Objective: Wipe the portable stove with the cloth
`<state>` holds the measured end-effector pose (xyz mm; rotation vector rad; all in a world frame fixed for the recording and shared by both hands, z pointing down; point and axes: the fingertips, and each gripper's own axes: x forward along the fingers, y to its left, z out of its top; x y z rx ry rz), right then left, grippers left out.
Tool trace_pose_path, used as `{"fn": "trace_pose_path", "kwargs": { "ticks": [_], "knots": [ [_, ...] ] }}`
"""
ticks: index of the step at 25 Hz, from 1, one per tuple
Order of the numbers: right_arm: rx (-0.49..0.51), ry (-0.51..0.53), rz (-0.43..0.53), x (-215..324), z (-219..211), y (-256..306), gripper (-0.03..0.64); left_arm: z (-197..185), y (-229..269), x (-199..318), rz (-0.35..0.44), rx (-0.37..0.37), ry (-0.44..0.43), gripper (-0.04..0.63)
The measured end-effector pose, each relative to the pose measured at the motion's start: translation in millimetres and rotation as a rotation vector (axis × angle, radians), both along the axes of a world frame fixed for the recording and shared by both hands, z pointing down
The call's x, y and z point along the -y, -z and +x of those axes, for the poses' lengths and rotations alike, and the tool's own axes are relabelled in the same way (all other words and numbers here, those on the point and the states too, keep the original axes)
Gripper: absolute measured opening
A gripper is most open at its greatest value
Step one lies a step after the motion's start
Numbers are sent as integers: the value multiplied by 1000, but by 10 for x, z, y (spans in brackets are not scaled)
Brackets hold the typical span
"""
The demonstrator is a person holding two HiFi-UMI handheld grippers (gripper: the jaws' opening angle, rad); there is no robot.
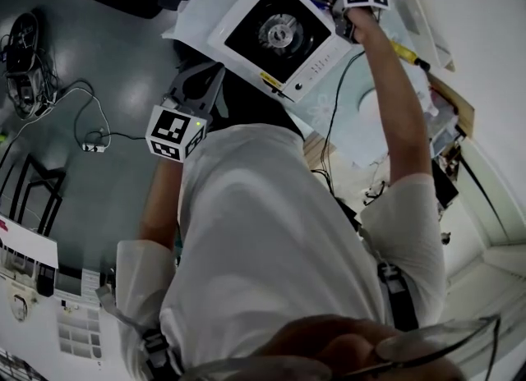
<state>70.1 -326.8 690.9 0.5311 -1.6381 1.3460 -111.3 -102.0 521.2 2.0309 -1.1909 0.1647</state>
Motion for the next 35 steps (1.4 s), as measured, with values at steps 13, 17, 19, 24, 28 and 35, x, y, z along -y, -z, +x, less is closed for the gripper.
{"fn": "trace_pose_path", "kwargs": {
  "ticks": [13, 17, 19, 24, 28, 35],
  "knots": [
    [-12, 49, 15, 195, -608, 11, 115, -439, -89, -71, -4, -12, 84, 32],
    [-9, 52, 17, 246, -775, 8, 115, -546, -90, -89, -2, -14, 104, 32],
    [-10, 71, 22, 268, -852, 0, 115, -602, -90, -104, -3, -15, 113, 33],
    [-31, 185, 45, 341, -1031, 17, 115, -746, -77, -148, -1, -12, 124, 32],
    [-26, 244, 74, 376, -1254, 96, 115, -844, -52, -149, 7, -13, 133, 33],
    [-67, 360, 170, 432, -1443, 247, 115, -975, 23, -130, 34, -23, 138, 32]
  ]
}}
